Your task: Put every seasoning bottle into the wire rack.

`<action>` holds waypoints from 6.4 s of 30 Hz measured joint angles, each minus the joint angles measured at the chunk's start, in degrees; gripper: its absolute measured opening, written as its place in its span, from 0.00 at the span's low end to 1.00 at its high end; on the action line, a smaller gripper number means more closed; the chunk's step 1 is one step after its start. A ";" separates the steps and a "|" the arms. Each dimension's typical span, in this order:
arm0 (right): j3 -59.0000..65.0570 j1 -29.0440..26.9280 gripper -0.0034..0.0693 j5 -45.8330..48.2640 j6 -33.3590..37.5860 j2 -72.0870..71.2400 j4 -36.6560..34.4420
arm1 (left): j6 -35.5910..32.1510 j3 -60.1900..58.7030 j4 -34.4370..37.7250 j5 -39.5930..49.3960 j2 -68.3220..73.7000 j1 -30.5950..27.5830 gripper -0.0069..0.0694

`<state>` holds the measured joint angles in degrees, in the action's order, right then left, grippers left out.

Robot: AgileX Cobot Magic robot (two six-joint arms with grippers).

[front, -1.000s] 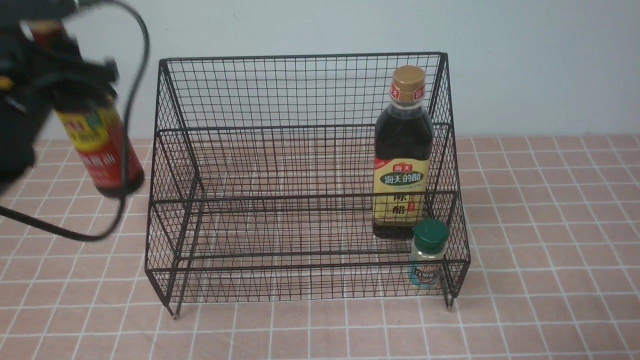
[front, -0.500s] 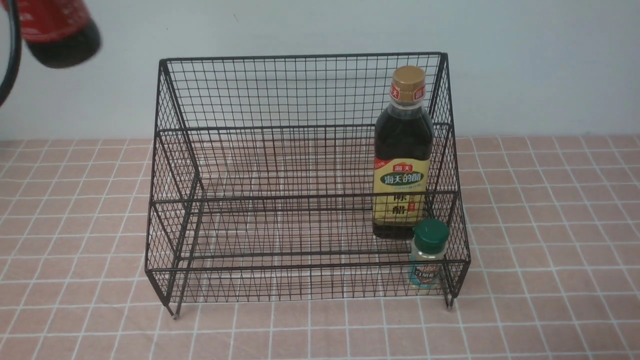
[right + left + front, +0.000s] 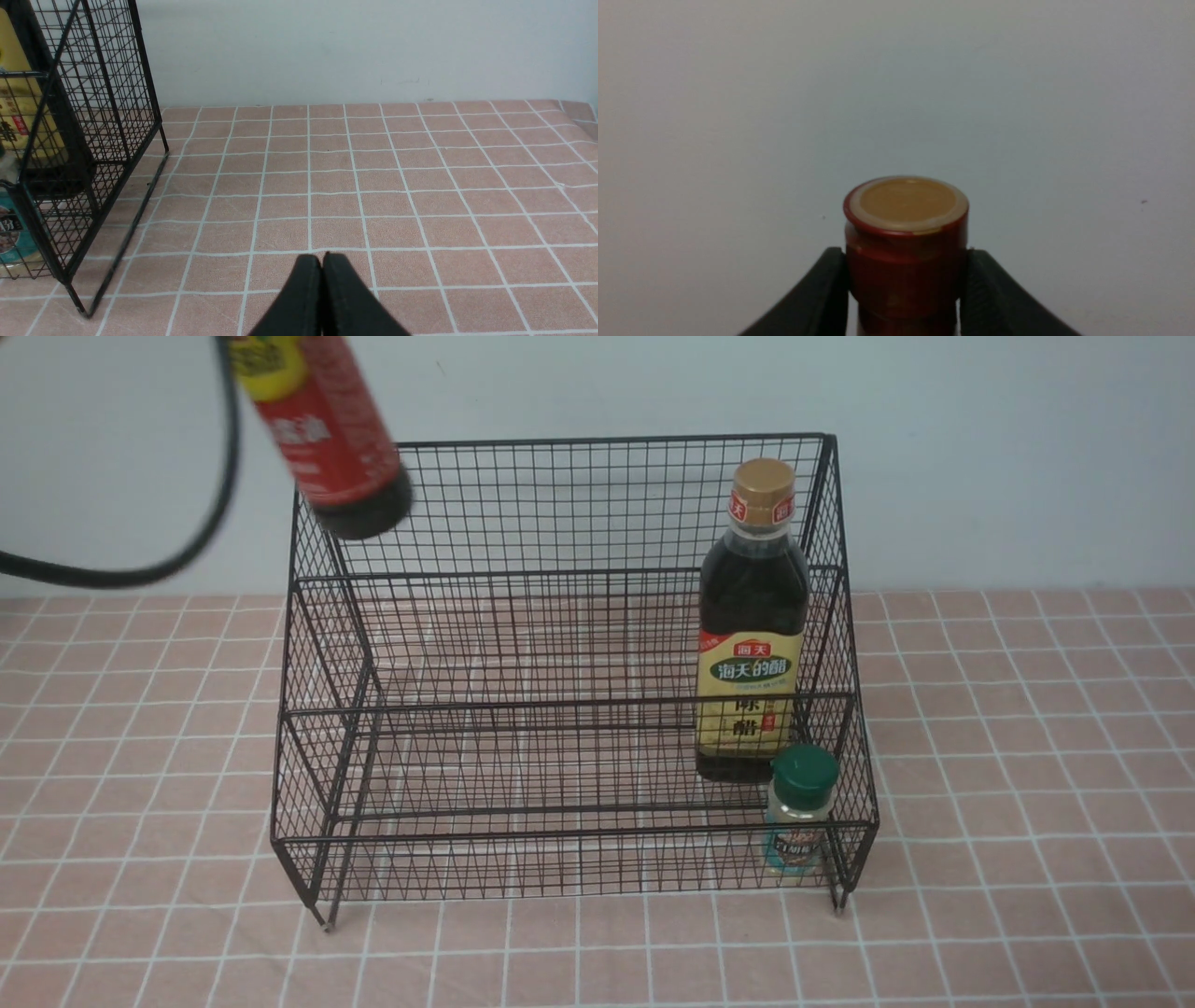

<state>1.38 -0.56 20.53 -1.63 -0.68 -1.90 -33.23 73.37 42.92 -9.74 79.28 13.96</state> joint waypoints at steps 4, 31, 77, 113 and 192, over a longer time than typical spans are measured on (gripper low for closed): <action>0.00 0.00 0.03 0.00 0.00 0.00 0.00 | -2.58 0.00 0.40 -0.94 3.09 2.05 0.46; 0.00 0.00 0.03 0.00 0.00 0.00 0.00 | -11.16 -6.12 1.32 8.26 11.32 2.84 0.46; 0.00 0.00 0.03 0.00 0.00 0.00 0.00 | 7.00 -5.79 -16.12 59.07 -29.22 2.79 0.08; 0.00 0.00 0.03 0.00 0.40 0.00 0.00 | 14.64 -48.15 -29.20 29.23 -63.06 -4.56 0.08; 0.00 -0.02 0.03 0.06 0.46 0.00 -0.07 | 22.09 -74.99 -36.21 30.87 -79.96 -10.34 0.08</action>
<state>1.38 -0.58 20.60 -1.16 -0.68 -1.97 -11.14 -1.62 6.71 21.14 -0.68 3.61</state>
